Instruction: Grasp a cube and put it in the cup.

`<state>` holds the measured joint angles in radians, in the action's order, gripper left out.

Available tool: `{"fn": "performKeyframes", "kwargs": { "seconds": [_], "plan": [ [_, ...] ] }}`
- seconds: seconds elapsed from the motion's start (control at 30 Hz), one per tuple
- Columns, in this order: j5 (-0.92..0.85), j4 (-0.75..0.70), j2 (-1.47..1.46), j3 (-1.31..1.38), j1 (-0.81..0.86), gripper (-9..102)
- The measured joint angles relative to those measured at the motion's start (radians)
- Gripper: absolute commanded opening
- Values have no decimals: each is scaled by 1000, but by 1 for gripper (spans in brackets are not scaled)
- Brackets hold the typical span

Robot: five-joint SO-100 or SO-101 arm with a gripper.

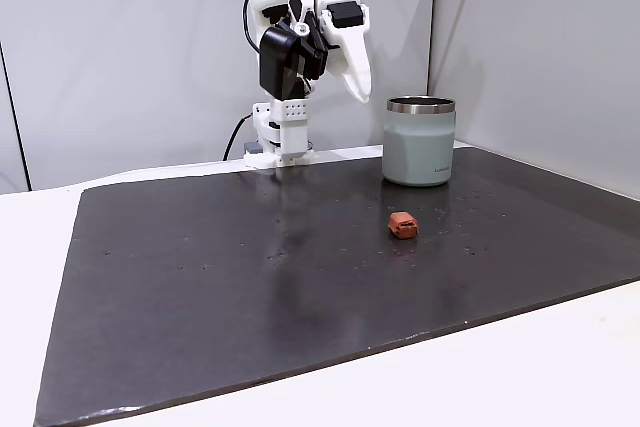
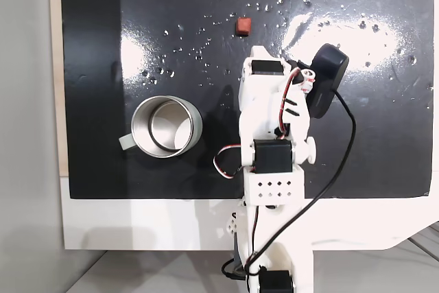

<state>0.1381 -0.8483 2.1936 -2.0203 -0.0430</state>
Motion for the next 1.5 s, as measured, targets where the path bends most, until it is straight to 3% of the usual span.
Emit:
{"fn": "performKeyframes", "kwargs": {
  "seconds": [0.87, 1.5],
  "plan": [
    [216, -540, -804, 904, -40, 0],
    [175, -655, -988, 1117, -38, 0]
  ]
}}
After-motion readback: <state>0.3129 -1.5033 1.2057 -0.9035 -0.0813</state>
